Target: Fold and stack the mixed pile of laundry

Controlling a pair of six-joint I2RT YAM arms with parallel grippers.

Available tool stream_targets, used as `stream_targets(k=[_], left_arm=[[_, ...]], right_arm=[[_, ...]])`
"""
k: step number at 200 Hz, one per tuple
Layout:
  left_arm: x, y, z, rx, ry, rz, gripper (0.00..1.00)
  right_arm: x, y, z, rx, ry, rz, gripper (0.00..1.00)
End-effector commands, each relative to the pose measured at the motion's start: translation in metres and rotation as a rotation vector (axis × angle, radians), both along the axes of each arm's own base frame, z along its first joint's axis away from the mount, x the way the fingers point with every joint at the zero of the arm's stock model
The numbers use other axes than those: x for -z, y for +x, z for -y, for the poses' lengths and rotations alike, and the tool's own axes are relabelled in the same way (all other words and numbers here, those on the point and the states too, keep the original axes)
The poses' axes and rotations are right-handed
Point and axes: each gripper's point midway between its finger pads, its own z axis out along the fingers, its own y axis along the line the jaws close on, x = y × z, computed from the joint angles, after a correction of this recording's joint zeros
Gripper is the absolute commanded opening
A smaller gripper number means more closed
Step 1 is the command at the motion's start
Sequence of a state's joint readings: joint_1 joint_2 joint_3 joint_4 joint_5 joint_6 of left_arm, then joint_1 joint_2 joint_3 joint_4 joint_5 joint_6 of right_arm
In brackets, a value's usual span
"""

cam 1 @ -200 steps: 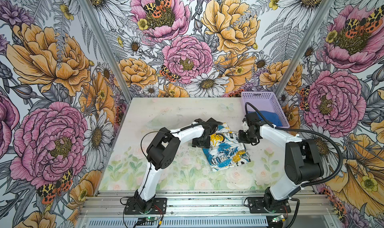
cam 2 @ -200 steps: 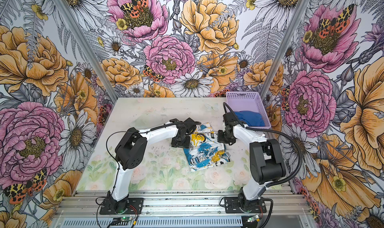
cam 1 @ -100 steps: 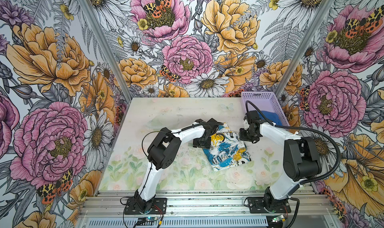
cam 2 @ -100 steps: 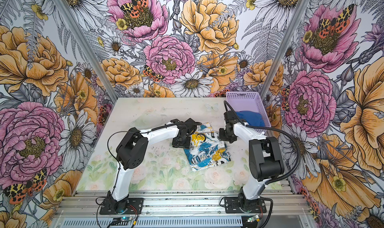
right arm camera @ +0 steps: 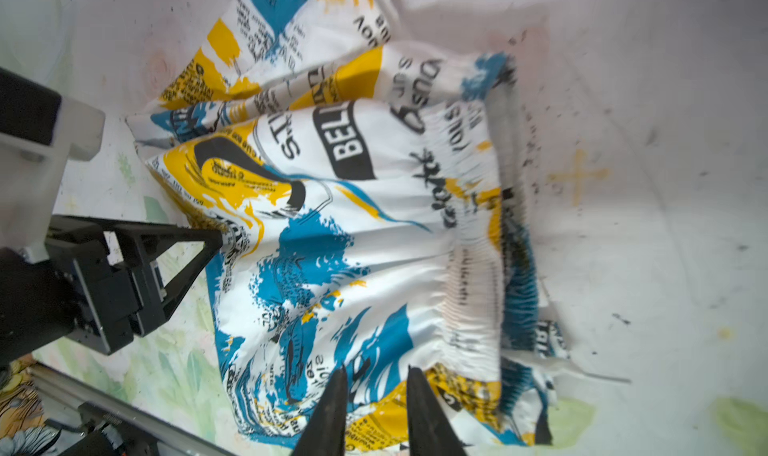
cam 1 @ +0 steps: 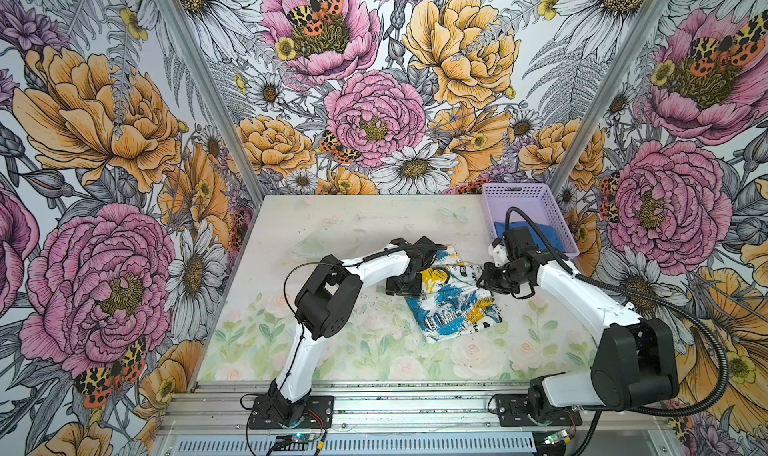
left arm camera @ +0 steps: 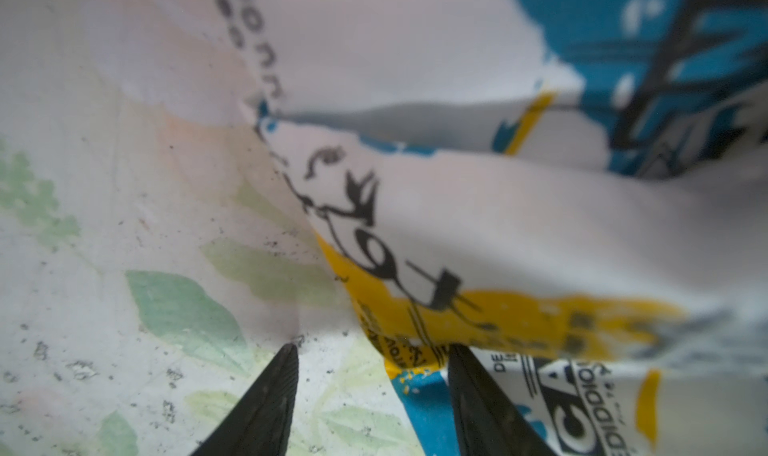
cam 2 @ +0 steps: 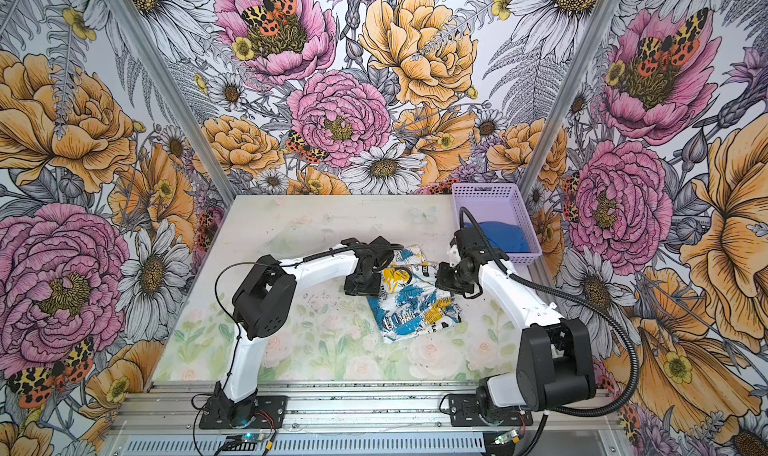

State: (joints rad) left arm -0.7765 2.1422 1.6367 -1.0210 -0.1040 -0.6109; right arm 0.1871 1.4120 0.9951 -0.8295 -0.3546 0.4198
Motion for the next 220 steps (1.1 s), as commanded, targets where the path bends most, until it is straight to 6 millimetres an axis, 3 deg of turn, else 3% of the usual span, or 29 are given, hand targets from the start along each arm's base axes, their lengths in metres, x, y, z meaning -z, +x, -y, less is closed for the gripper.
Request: stream_targets(k=[1, 49, 99, 152, 193, 220], left_arm=[[0.004, -0.008, -0.003, 0.006, 0.012, -0.044, 0.59], [0.008, -0.006, -0.004, 0.006, 0.018, -0.052, 0.59], [0.013, -0.008, -0.005, 0.004, 0.029, -0.069, 0.59], [0.013, -0.01, -0.008, 0.0, 0.033, -0.077, 0.59], [-0.03, 0.009, 0.001, 0.028, 0.015, 0.028, 0.68], [-0.063, 0.024, 0.017, 0.084, -0.011, 0.113, 0.69]], right_arm=[[0.01, -0.003, -0.01, -0.007, 0.037, -0.044, 0.25], [0.052, 0.007, 0.029, 0.028, -0.166, -0.097, 0.2], [0.073, 0.014, 0.044, 0.034, -0.256, -0.126, 0.18], [0.092, 0.007, 0.045, 0.019, -0.263, -0.173, 0.18], [0.087, 0.012, 0.043, 0.009, -0.251, -0.153, 0.19], [0.086, 0.016, 0.04, -0.002, -0.245, -0.146, 0.2]])
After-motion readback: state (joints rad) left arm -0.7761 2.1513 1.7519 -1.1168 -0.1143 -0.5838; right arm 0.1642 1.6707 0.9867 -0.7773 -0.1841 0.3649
